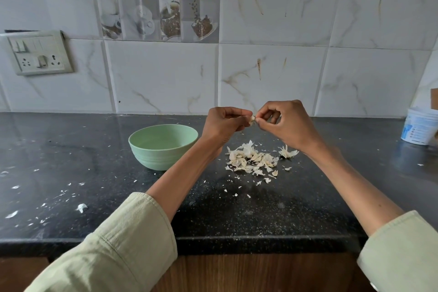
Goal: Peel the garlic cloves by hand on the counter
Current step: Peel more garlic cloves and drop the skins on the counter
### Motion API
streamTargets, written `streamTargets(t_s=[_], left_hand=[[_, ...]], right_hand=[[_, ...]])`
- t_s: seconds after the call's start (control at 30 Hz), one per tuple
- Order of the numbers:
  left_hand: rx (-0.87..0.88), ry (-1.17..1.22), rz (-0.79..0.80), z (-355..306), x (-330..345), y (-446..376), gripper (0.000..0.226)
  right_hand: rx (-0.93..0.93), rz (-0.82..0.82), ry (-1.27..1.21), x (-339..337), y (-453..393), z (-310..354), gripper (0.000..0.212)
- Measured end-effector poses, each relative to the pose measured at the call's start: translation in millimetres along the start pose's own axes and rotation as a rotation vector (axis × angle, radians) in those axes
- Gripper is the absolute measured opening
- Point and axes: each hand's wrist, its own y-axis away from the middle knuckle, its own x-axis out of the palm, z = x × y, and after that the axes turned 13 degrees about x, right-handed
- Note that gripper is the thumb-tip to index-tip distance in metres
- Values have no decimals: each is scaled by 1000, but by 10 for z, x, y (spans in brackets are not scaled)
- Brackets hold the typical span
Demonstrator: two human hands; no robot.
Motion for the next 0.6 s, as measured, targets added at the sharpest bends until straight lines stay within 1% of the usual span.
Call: streamTargets(t_s=[0.17, 0.33, 0.6], left_hand=[[40, -73, 37, -16, 2, 15, 18], [88, -154, 23, -17, -2, 26, 16], [145, -261, 15, -71, 17, 58, 11]], right_hand=[[-5, -5, -3, -5, 7, -1, 8], [-20, -22, 9, -4, 12, 8, 8], [-34, -53, 111, 15, 34, 28, 8]])
